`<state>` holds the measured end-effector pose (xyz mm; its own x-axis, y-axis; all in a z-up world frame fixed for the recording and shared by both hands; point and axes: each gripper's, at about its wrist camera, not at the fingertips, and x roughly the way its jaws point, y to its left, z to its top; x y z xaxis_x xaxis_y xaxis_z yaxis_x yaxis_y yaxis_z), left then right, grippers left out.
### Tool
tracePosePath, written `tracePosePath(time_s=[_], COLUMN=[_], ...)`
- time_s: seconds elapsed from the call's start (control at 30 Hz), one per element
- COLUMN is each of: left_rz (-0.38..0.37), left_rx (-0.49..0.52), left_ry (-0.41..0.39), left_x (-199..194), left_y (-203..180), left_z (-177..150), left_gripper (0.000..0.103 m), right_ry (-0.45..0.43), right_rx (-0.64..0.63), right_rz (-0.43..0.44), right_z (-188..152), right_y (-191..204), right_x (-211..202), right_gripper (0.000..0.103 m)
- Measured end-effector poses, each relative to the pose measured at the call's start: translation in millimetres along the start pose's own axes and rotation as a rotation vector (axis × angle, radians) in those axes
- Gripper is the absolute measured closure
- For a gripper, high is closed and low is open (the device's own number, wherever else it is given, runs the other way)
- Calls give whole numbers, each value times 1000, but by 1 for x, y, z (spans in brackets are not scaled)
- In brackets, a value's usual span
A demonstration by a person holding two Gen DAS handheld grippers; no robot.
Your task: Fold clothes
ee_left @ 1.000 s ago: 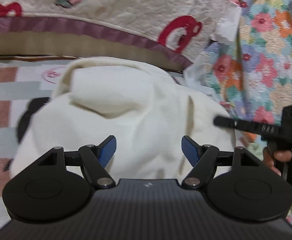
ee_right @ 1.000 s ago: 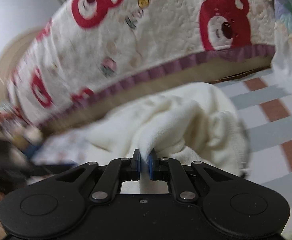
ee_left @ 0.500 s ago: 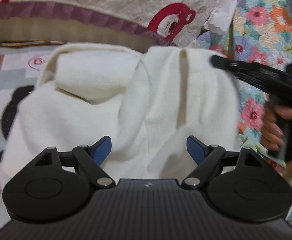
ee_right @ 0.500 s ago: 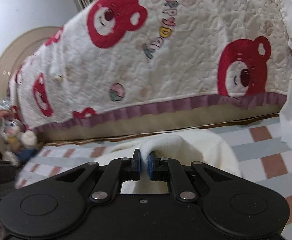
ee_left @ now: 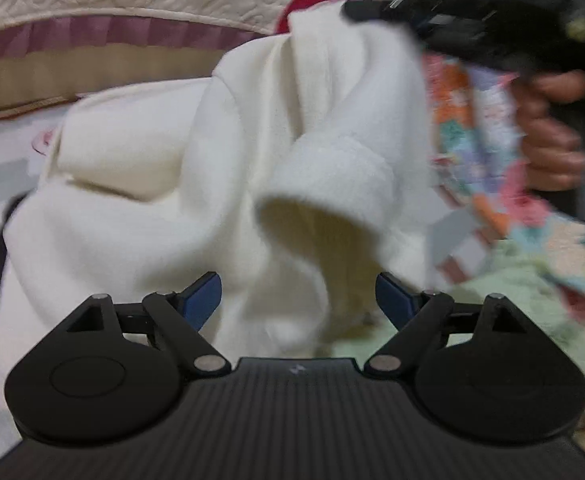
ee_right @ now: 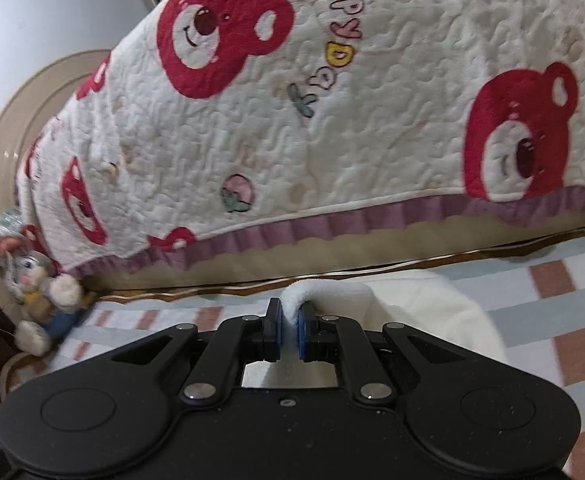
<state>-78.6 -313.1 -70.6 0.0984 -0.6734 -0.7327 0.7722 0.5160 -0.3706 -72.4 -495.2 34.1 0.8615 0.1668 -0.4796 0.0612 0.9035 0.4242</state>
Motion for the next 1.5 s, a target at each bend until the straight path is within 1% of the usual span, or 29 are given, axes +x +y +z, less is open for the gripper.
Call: tracePosePath(time_s=[0.03, 0.07, 0.1, 0.13, 0.17, 0.2, 0.27, 0.3, 0.33, 0.37, 0.4, 0.43, 0.47, 0.5, 0.53, 0.6, 0.63, 0.7, 0.87, 0.93, 1.0, 1.03, 1.07, 1.17, 1.2, 1.27, 1.4, 1.47, 1.5], left_rz=[36, 49, 66, 85, 122, 148, 177, 186, 215, 247, 274, 299, 307, 312, 318, 330, 336, 349, 380, 392, 436, 433, 417, 389, 385, 371, 342, 366, 386], left_rx=[0, -49, -64, -74, -61, -63, -98, -117, -143, -169, -209, -250, -275, -297, -321, -320, -318, -313, -301, -296, -292, -308, -337, -406, -417, -439, -441, -428, -419], left_ry=[34, 63, 32, -7, -68, -107, -183, -217, -250, -283, -304, -323, -351, -379, -416, -438, -448, -466, -511, -530, -496, -498, -511, -535, -541, -555, -612, -640, -649], left_x=[8, 9, 2, -8, -22, -34, -59, -69, -79, -89, -97, -106, -114, -123, -133, -142, -146, -154, -174, -182, -189, -193, -197, -201, -200, -199, -203, -207, -209], left_y=[1, 7, 10, 13, 14, 17, 26, 31, 35, 40, 48, 56, 63, 70, 76, 79, 80, 83, 89, 91, 98, 105, 115, 139, 145, 152, 154, 151, 150], left_z=[4, 7, 9, 12, 14, 16, 20, 23, 26, 28, 30, 32, 32, 30, 28, 27, 26, 25, 21, 20, 16, 11, 4, -12, -16, -21, -22, -22, -22], left_gripper=[98, 98, 98, 98, 98, 98, 98, 98, 98, 98, 98, 98, 98, 98, 98, 98, 98, 98, 98, 98, 97, 97, 97, 97, 97, 97, 97, 97, 97], right_ry=[3, 5, 5, 2, -4, -11, -20, -19, -18, -14, -1, 21, 48, 87, 129, 203, 231, 253, 297, 311, 326, 333, 337, 305, 292, 289, 357, 396, 389], right_rx=[-12, -33, -67, -106, -136, -160, -192, -195, -199, -210, -241, -295, -343, -372, -395, -434, -456, -465, -459, -439, -415, -403, -404, -469, -495, -456, -348, -258, -221], right_rz=[12, 6, -7, -10, -11, -28, -72, -101, -138, -189, -253, -315, -358, -368, -370, -331, -312, -286, -214, -169, -122, -99, -100, -175, -205, -221, -218, -192, -182], right_z=[-1, -3, -8, -16, -24, -34, -54, -63, -73, -83, -95, -107, -120, -133, -147, -172, -184, -199, -208, -210, -213, -214, -217, -229, -233, -233, -225, -221, -218], right_y=[2, 4, 7, 11, 13, 14, 13, 11, 9, 9, 11, 15, 18, 19, 19, 19, 21, 24, 41, 48, 54, 57, 62, 72, 72, 62, 49, 40, 36], right_x=[0, -3, -8, -15, -21, -28, -40, -46, -52, -59, -65, -70, -74, -75, -76, -71, -68, -57, -12, 4, 19, 27, 31, 33, 33, 37, 52, 58, 58], right_gripper=[92, 92, 92, 92, 91, 87, 86, 80, 63, 54, 43, 42, 42, 41, 40, 40, 40, 40, 41, 41, 41, 41, 41, 41, 37, 35, 35, 33, 30])
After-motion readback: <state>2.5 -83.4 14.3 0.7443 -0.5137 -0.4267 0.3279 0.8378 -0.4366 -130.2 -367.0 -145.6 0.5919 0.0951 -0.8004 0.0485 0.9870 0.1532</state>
